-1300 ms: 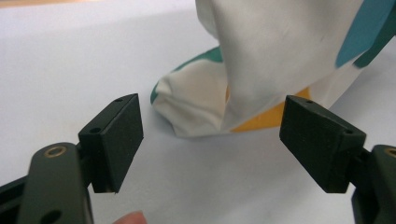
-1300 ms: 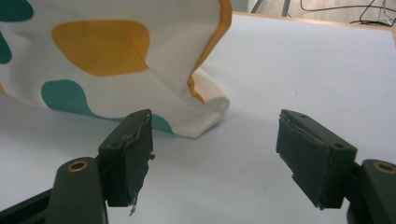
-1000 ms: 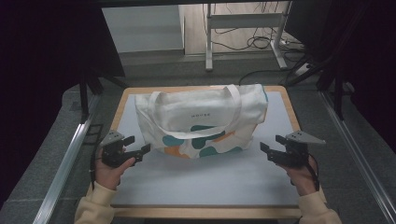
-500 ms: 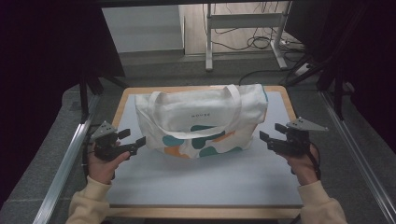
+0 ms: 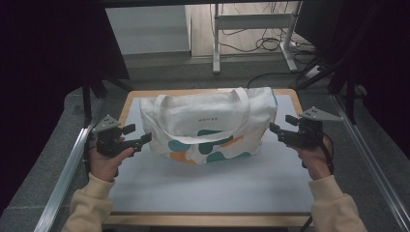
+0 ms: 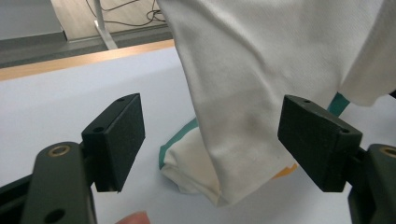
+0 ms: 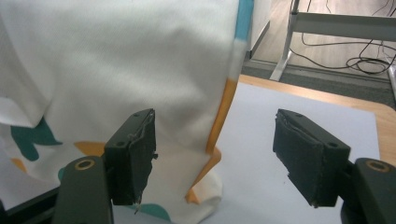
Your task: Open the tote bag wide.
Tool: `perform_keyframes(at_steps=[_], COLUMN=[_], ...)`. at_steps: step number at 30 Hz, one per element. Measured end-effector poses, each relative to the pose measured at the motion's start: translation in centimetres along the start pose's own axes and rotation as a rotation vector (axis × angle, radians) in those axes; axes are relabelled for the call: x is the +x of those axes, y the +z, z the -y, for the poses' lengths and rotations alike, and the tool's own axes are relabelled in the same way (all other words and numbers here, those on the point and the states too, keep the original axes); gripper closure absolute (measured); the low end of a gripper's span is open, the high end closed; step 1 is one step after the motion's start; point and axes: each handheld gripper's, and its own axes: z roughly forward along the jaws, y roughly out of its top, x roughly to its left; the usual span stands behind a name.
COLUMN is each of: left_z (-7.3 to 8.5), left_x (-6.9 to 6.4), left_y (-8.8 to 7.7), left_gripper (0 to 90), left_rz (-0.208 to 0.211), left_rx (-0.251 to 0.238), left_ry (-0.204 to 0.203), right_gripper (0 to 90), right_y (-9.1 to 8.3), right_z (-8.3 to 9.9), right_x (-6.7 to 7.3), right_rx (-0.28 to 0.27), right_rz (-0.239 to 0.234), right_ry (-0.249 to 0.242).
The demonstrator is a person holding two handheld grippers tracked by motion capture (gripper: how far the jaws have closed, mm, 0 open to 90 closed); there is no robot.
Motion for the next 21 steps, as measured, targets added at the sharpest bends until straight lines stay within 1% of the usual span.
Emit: perform_keyframes(at_steps=[2,3,5,9,10,11,12,15,16,18,20,21], left_z=[-0.3,-0.5,-0.7,-1.0,-1.1,-1.1,-1.1,-1.1,-1.1,-1.2,-1.3,-1.3], left_x=[0.1,0.3,0.4,0.4,0.4,0.4,0.3,0.2,0.1,0.0,-0.2,-0.3], left_y=[0.2,0.5,0.9,1.6,1.9,1.9,2.3,2.6,2.7,2.9,3.1,3.2], left_gripper=[22.3,22.3,22.4,23.4,23.7,23.9,24.1,24.9,25.6,30.0,34.0,34.0], left_rz=[0.003,0.016,0.021,0.022,0.033,0.033,0.046,0.052,0.05,0.045,0.051,0.053], left_rx=[0.0,0.006,0.013,0.022,0.028,0.028,0.035,0.038,0.04,0.039,0.041,0.043], left_ry=[-0.002,-0.009,-0.013,-0.009,-0.012,-0.012,-0.007,-0.005,-0.004,0.0,0.0,0.003], right_gripper=[29.9,30.0,30.3,30.7,30.9,30.9,31.1,31.2,31.2,31.2,31.5,32.0], right_y=[0.2,0.3,0.6,1.3,1.7,1.7,2.0,2.2,2.3,2.5,2.6,2.7], right_z=[-0.3,-0.5,-0.9,-1.3,-1.5,-1.5,-1.6,-1.6,-1.6,-1.5,-1.5,-1.4], right_x=[-0.1,-0.1,-0.2,-0.1,0.0,0.0,0.1,0.2,0.2,0.1,0.0,-0.1], right_rx=[-0.002,-0.003,-0.001,0.006,0.012,0.012,0.015,0.018,0.02,0.02,0.021,0.02], right_rz=[-0.001,-0.001,-0.008,-0.02,-0.025,-0.025,-0.031,-0.033,-0.034,-0.043,-0.047,-0.05], right_ry=[-0.003,-0.003,-0.001,0.004,-0.003,-0.003,-0.007,-0.007,-0.008,0.002,0.008,0.013])
